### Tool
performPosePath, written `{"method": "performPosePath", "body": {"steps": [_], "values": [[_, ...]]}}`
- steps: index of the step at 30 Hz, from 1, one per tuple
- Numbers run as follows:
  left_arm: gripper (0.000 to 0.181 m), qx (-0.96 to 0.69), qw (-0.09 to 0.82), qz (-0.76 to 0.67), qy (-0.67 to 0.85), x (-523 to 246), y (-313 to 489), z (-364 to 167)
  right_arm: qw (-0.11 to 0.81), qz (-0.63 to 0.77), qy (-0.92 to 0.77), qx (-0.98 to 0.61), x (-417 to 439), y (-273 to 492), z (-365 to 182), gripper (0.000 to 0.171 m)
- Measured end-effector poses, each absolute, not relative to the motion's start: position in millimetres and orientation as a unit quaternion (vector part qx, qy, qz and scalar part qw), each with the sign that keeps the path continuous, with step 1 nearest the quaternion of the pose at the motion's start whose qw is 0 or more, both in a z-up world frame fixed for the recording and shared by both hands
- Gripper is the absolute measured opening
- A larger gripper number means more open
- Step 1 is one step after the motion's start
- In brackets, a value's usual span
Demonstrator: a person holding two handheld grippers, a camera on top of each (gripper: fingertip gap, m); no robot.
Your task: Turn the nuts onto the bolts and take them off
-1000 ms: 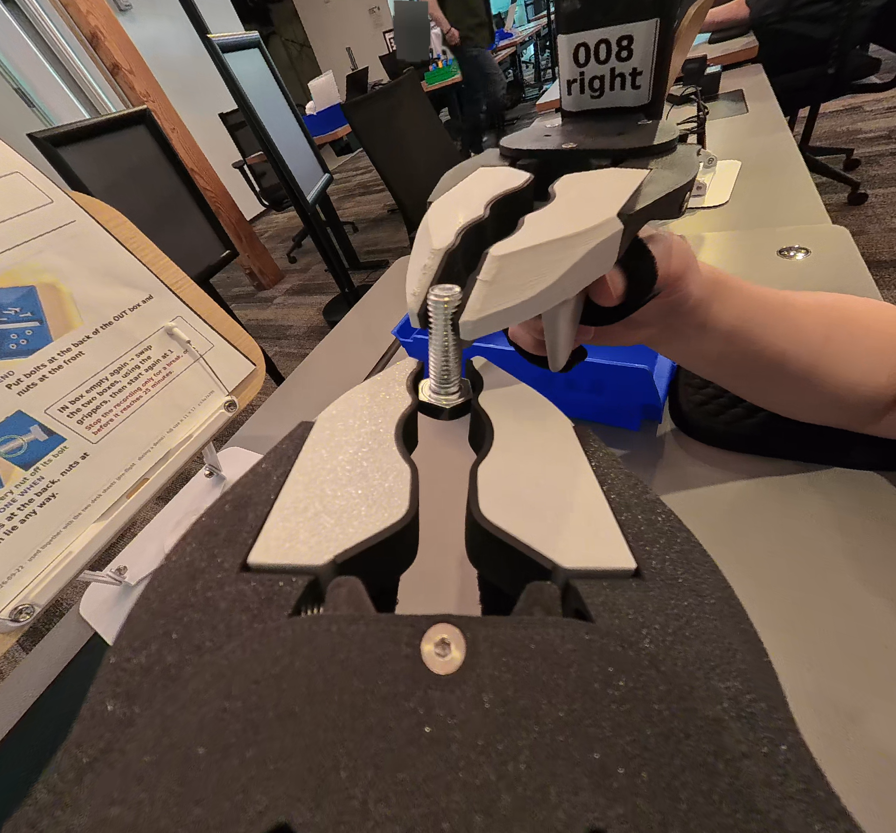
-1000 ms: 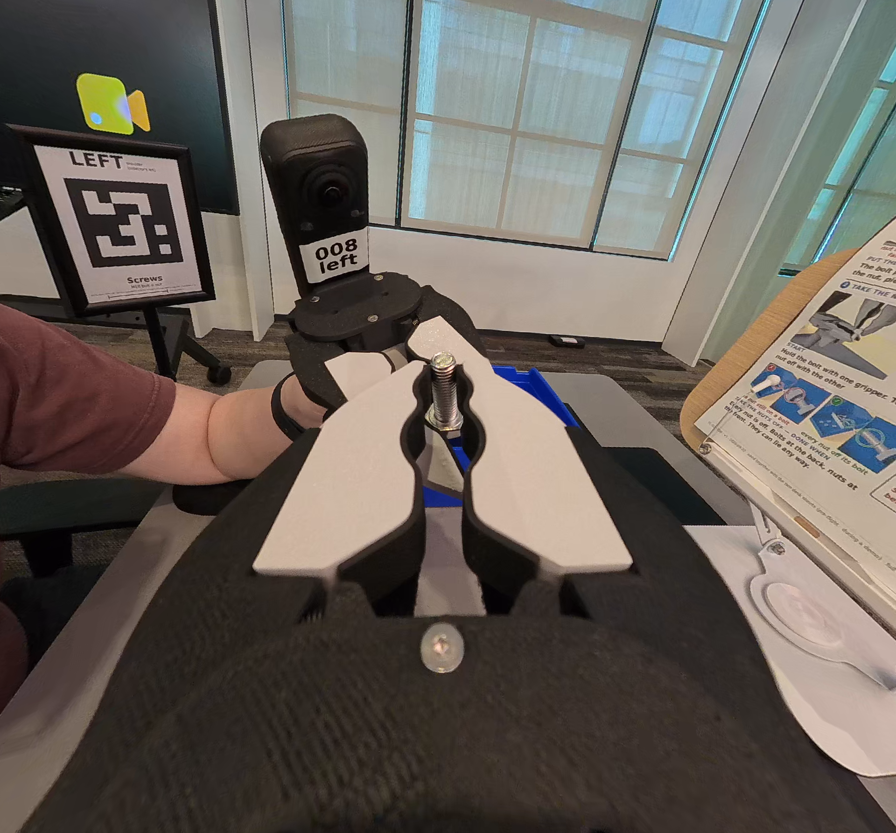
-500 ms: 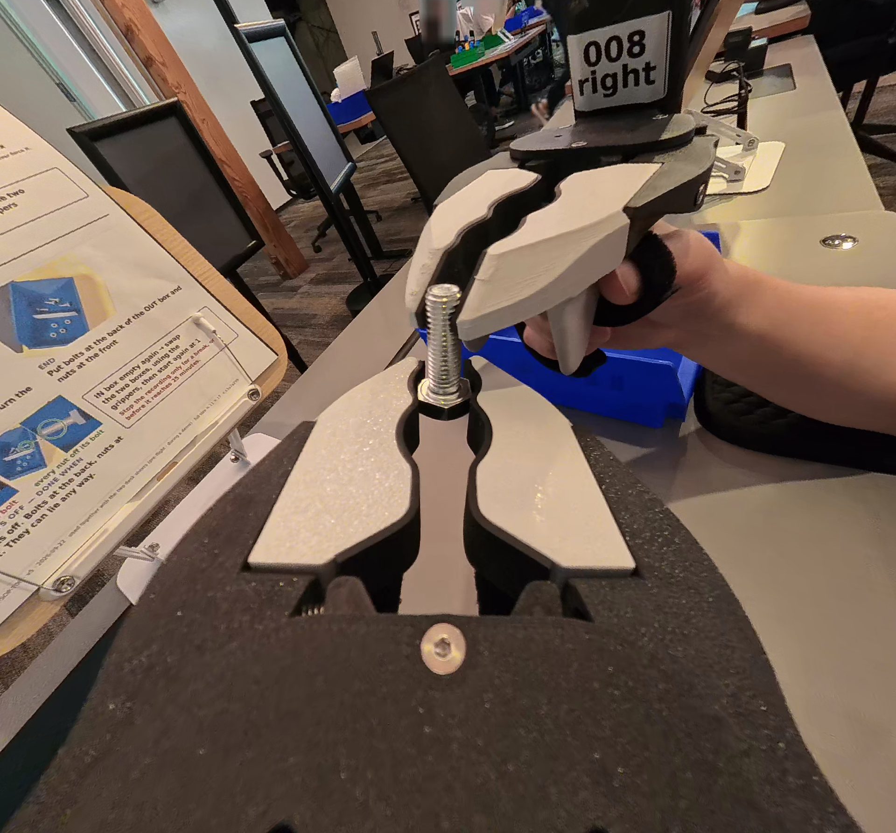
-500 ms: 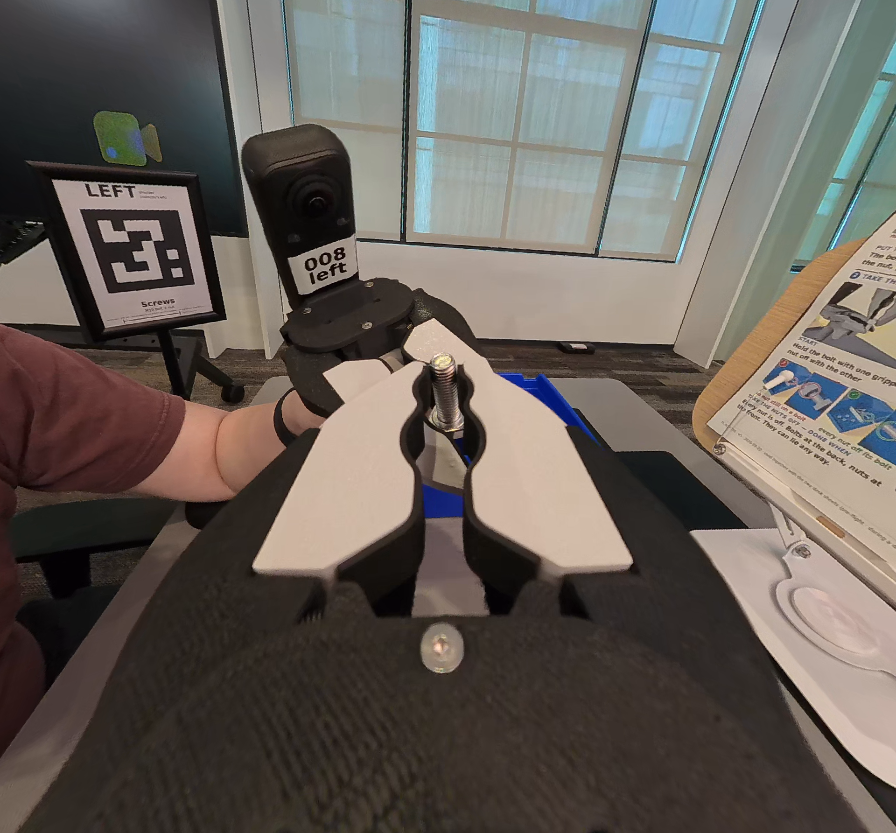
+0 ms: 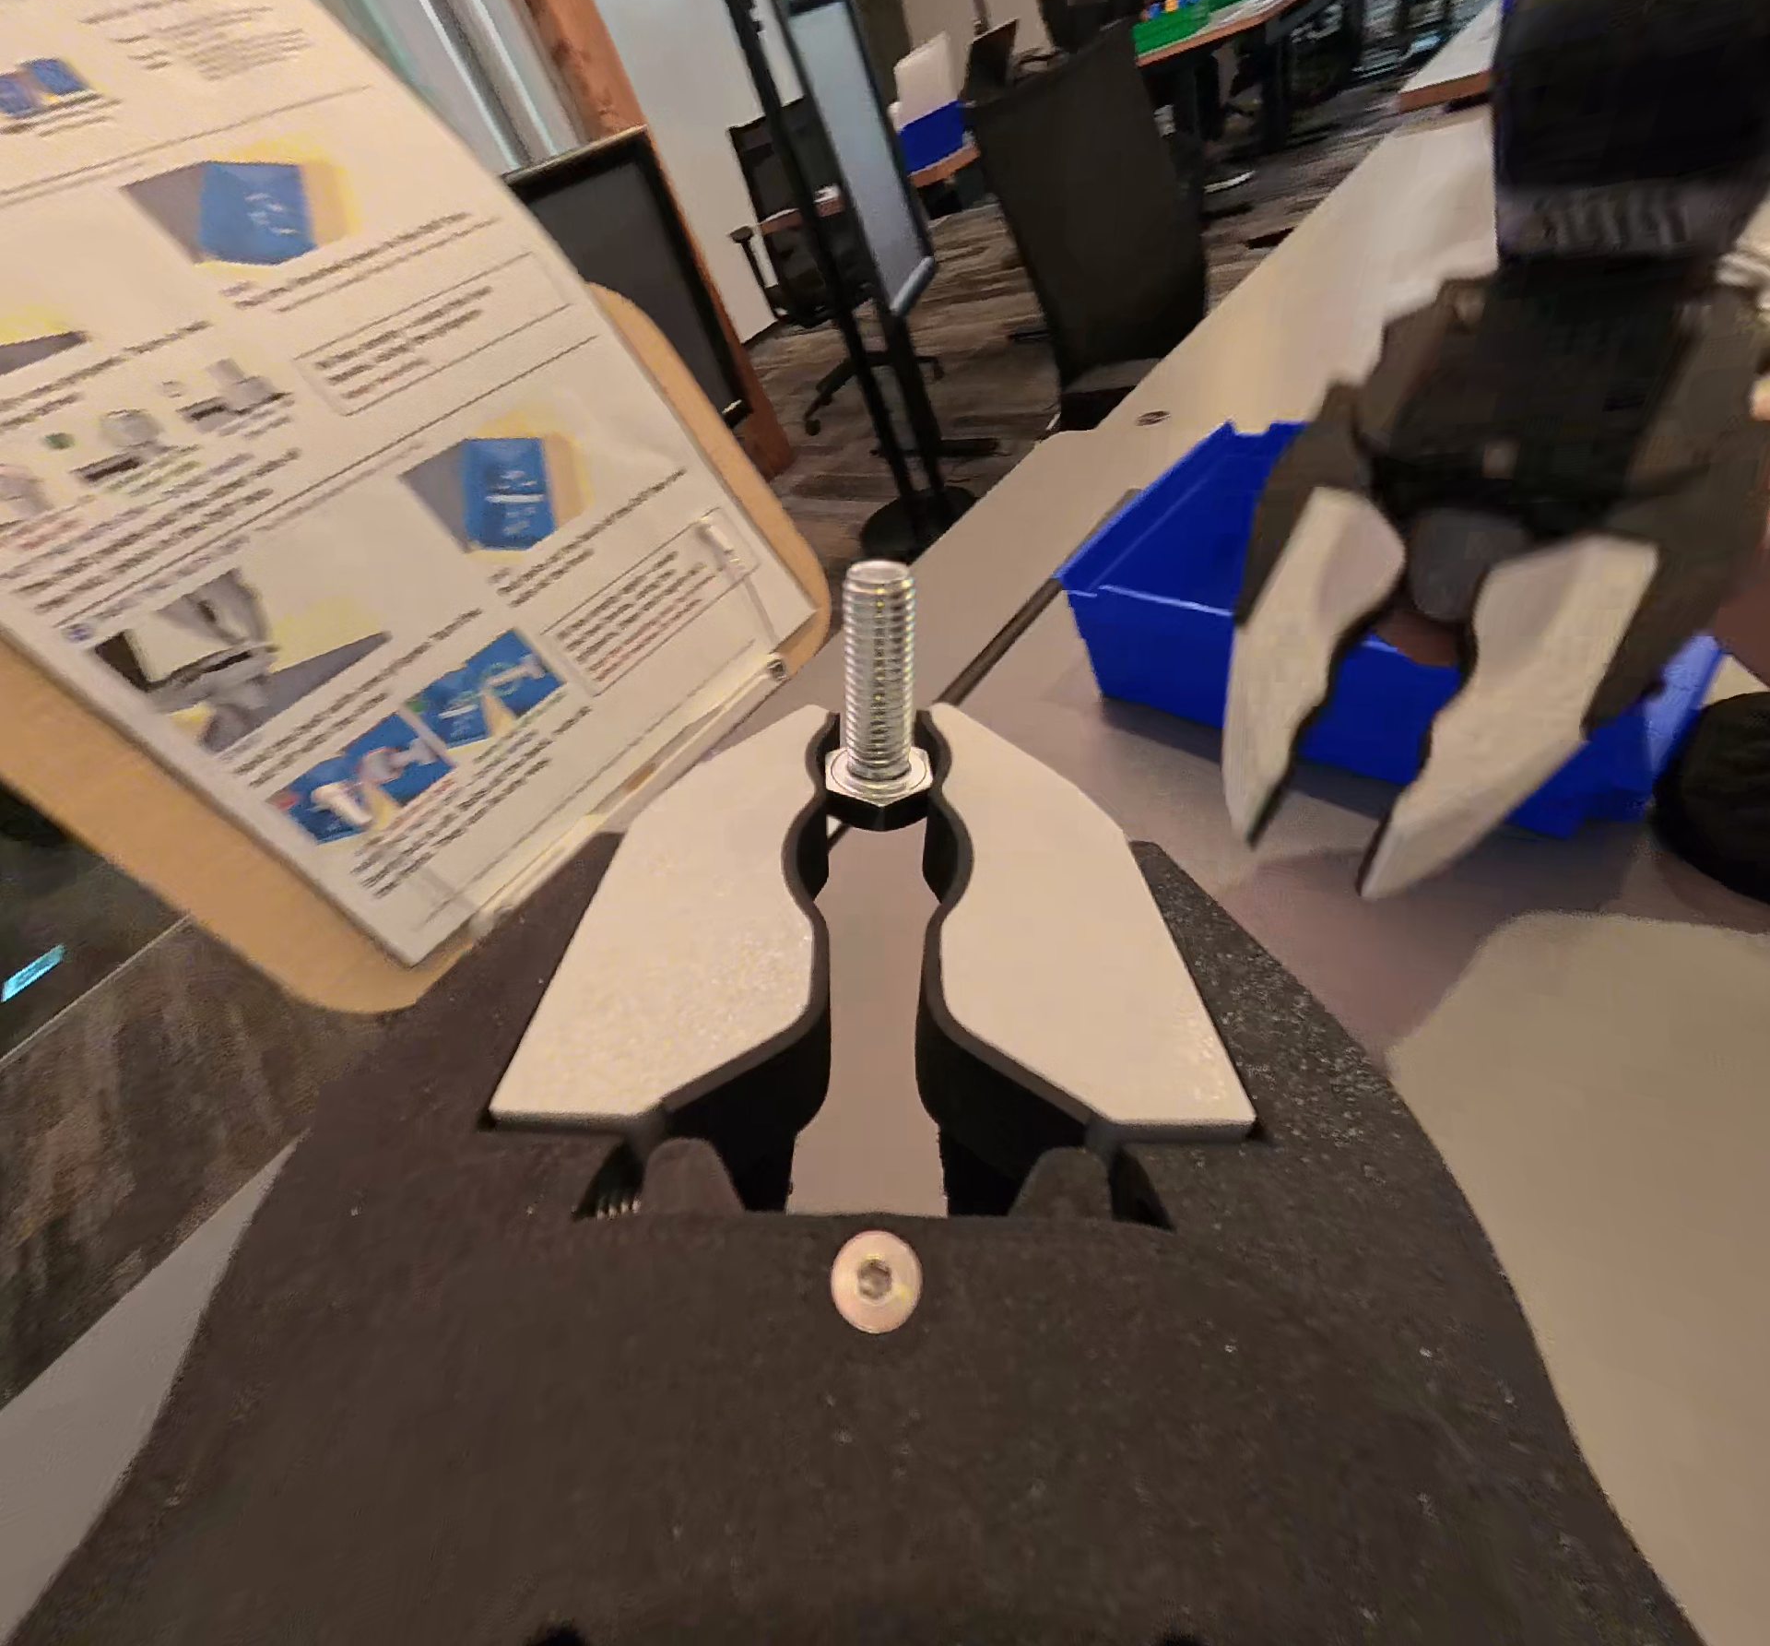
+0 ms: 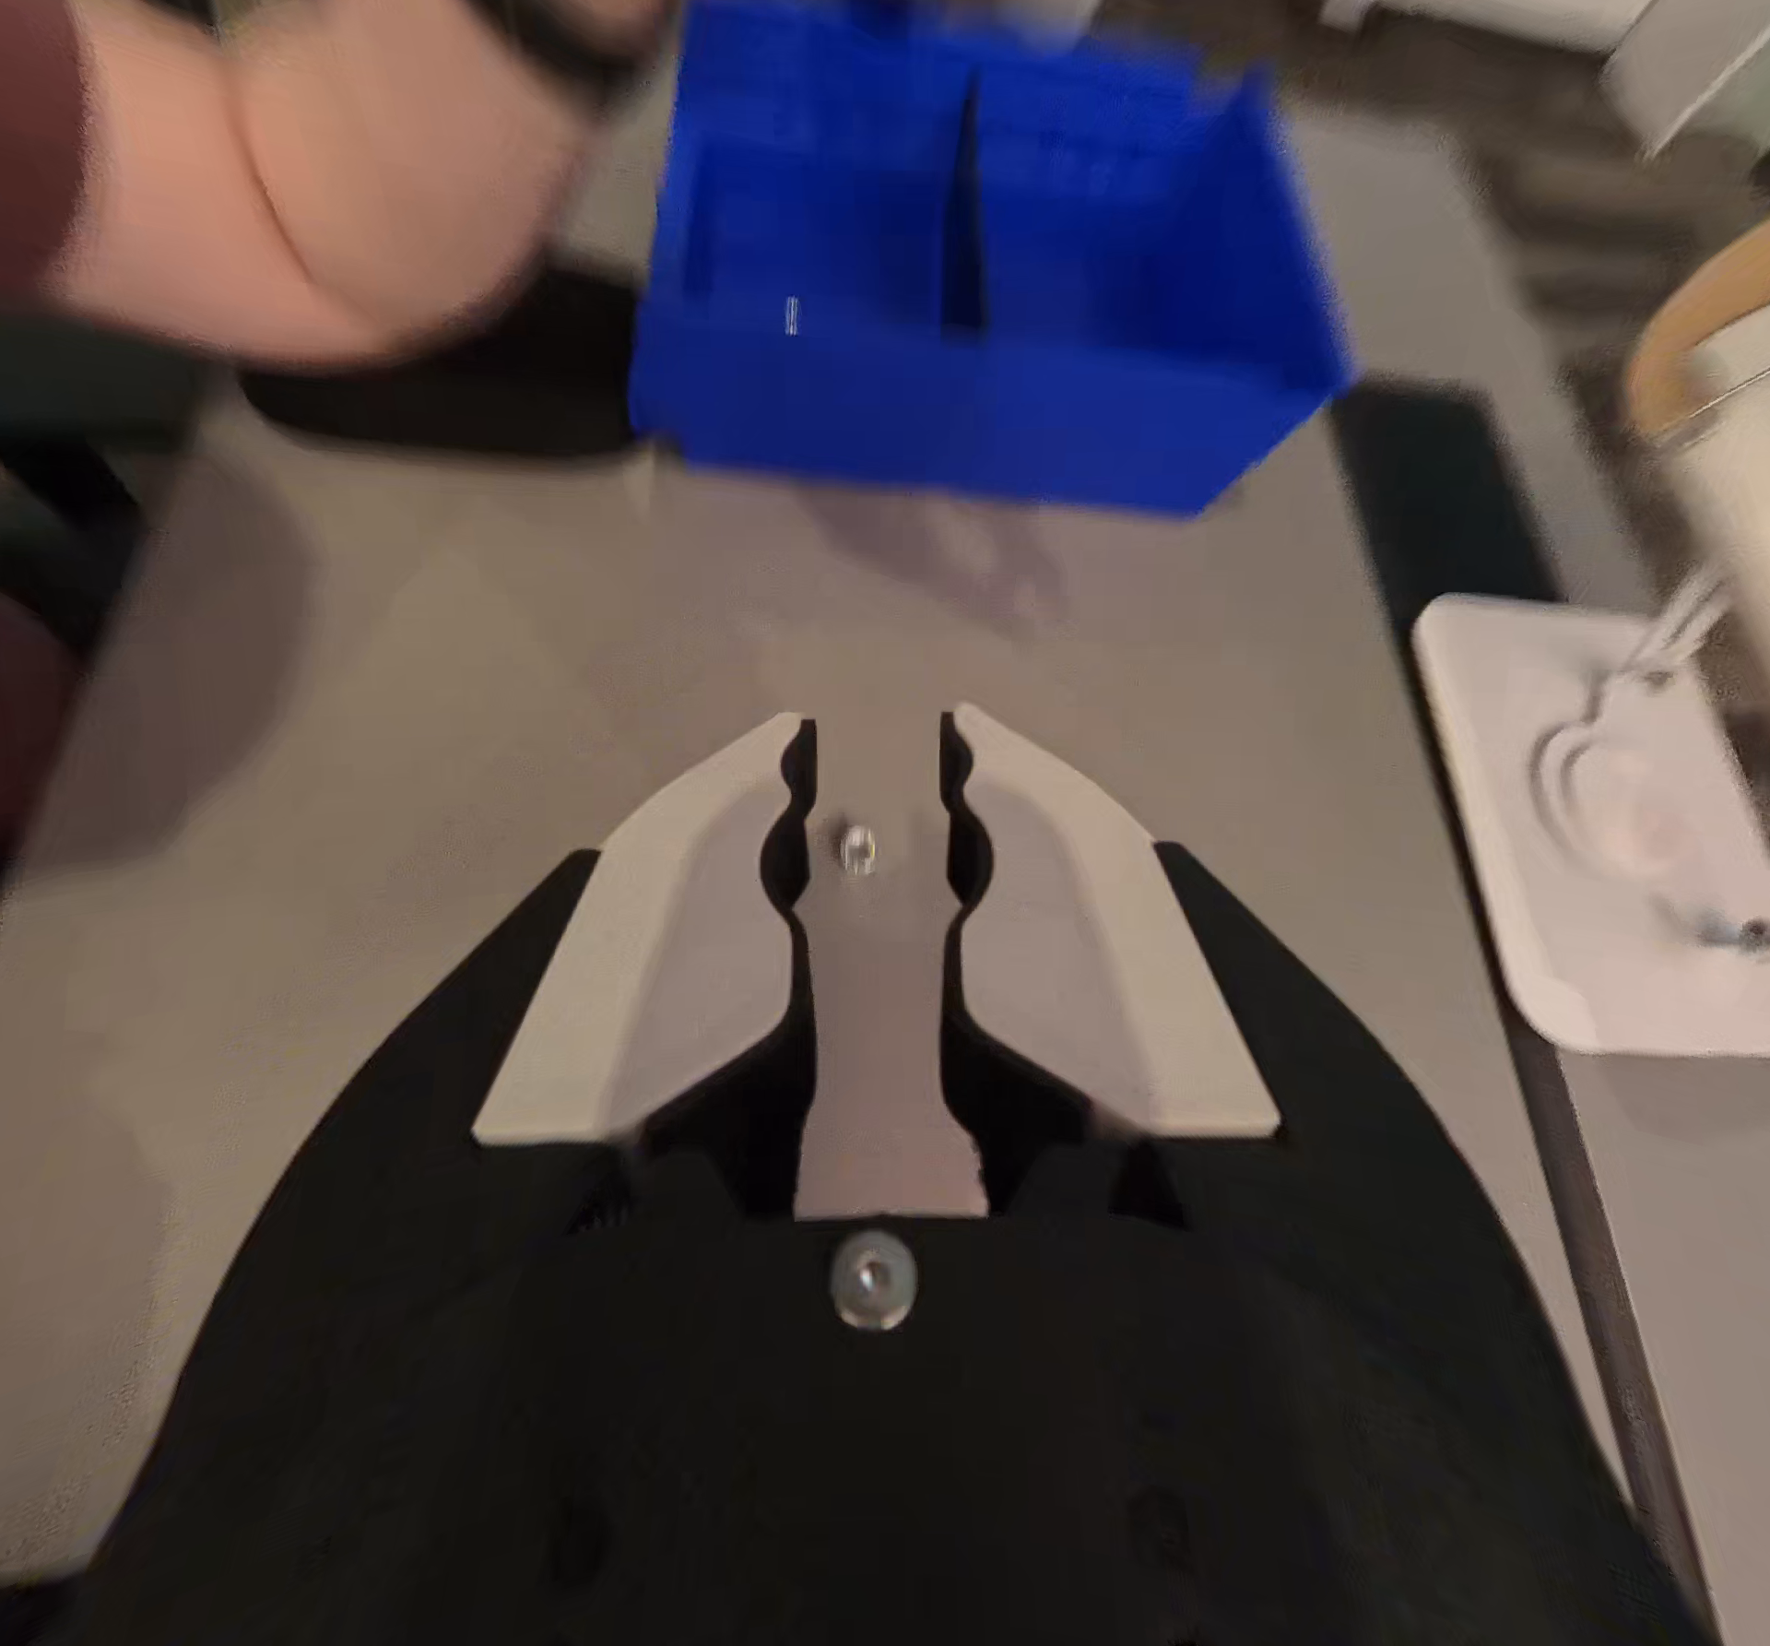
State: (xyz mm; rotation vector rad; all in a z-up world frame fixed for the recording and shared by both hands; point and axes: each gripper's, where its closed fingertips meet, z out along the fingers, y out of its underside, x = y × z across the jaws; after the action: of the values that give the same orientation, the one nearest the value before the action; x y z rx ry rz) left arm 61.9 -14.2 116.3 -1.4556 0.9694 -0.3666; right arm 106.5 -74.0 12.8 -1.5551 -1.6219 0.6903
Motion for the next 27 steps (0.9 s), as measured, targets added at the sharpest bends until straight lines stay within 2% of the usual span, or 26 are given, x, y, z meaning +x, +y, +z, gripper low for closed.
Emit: {"method": "performPosePath", "body": {"steps": [4,8,13,21,27], "values": [[0.014,-0.648,0.632,-0.134,0.403,28.2,-5.2,127.2,0.268,0.117,-0.717,-0.633,99.2,-69.7,-73.6,0.025],[0.015,-0.662,0.631,-0.108,0.390,-2.0,-0.9,134.6,0.198,0.084,-0.753,-0.622,92.8,-77.3,-119.3,0.027],[0.015,-0.670,0.628,-0.118,0.378,-26.2,-0.7,141.5,0.164,0.030,-0.778,-0.606,95.6,-65.9,-137.6,0.027],[0.014,-0.668,0.616,-0.145,0.391,-23.8,-5.4,140.8,0.117,0.018,-0.811,-0.572,94.7,-63.2,-151.0,0.026],[0.015,-0.670,0.606,-0.151,0.400,-17.9,-6.4,137.4,0.121,0.004,-0.814,-0.567,94.2,-54.6,-153.9,0.023]]}}
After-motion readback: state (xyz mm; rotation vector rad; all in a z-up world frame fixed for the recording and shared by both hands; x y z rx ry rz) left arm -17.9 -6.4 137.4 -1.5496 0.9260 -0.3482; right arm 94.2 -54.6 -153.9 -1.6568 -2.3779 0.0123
